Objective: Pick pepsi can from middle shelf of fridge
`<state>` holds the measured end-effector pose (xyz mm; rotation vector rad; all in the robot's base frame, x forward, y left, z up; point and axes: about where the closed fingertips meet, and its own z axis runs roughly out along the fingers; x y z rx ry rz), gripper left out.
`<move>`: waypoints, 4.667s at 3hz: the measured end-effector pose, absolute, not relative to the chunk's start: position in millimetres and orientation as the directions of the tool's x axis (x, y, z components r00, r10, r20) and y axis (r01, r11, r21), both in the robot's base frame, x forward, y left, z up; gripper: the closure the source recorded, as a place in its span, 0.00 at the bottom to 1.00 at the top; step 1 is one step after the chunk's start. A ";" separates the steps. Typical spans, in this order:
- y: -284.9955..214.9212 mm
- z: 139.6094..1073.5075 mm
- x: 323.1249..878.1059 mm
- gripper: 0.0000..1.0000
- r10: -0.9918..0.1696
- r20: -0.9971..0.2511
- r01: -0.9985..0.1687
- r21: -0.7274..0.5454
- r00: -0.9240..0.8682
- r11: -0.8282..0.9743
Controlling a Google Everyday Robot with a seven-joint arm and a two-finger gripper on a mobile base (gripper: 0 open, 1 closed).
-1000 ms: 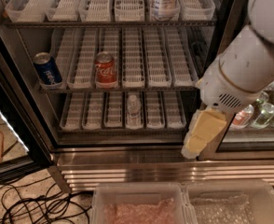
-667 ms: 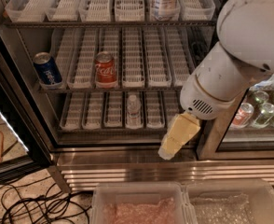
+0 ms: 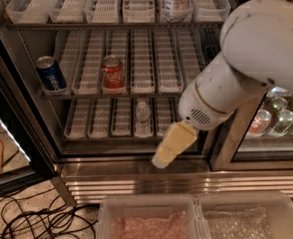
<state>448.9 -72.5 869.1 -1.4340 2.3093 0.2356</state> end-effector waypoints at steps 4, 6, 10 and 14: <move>13.0 853.3 529.4 0.00 -0.551 -0.672 -0.750 0.010 -0.495 0.661; 80.8 833.4 546.7 0.00 -0.445 -0.767 -0.734 0.050 -0.463 0.677; 148.8 834.0 577.4 0.00 -0.310 -0.845 -0.703 0.105 -0.436 0.704; 242.0 833.0 609.5 0.00 -0.235 -0.921 -0.783 0.110 -0.312 0.612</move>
Offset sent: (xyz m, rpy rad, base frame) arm 0.1012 0.0986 -0.0205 0.3506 -0.1190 -0.2969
